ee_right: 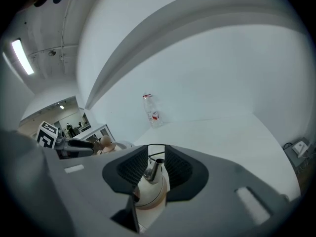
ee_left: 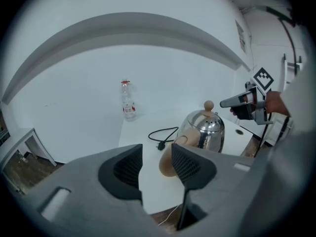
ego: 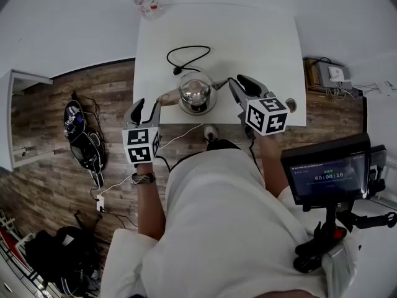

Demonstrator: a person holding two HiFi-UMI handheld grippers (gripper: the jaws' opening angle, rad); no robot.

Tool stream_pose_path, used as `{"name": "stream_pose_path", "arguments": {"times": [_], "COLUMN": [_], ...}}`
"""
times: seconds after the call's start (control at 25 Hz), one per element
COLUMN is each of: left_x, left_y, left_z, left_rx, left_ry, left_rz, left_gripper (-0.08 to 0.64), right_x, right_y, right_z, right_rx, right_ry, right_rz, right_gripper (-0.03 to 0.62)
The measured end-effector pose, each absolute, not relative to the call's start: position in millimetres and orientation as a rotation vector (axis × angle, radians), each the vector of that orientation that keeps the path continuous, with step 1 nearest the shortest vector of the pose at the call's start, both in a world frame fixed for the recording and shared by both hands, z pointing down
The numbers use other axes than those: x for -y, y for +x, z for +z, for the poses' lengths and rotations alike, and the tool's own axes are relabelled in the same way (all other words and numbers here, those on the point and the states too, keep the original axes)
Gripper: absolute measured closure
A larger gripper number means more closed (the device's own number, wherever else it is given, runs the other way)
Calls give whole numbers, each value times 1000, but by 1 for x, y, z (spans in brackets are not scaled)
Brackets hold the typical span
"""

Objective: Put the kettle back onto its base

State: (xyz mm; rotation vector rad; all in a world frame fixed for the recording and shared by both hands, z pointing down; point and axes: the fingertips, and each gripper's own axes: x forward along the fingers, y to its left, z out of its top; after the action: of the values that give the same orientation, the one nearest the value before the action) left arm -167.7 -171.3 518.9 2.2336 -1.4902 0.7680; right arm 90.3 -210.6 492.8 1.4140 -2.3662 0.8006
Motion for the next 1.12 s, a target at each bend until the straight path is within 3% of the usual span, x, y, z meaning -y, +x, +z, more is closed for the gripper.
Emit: {"name": "stream_pose_path", "arguments": {"times": [0.24, 0.52, 0.68, 0.8, 1.12], "left_x": [198, 188, 197, 202, 206], "left_y": [-150, -124, -117, -108, -92], "left_z": [474, 368, 344, 327, 295], "left_rx": [1539, 1626, 1648, 1645, 1625], "left_ry": [2365, 2531, 2594, 2645, 2764], "left_rz": [631, 434, 337, 269, 237], "left_gripper": [428, 474, 500, 519, 554], "right_x": [218, 195, 202, 204, 203], "right_y": [95, 108, 104, 106, 113], "right_z": [459, 350, 322, 305, 277], "right_rx": [2450, 2594, 2651, 2665, 2677], "right_ry": [1485, 1553, 1558, 1579, 1628], "right_rz": [715, 522, 426, 384, 294], "right_gripper": [503, 521, 537, 586, 589]}}
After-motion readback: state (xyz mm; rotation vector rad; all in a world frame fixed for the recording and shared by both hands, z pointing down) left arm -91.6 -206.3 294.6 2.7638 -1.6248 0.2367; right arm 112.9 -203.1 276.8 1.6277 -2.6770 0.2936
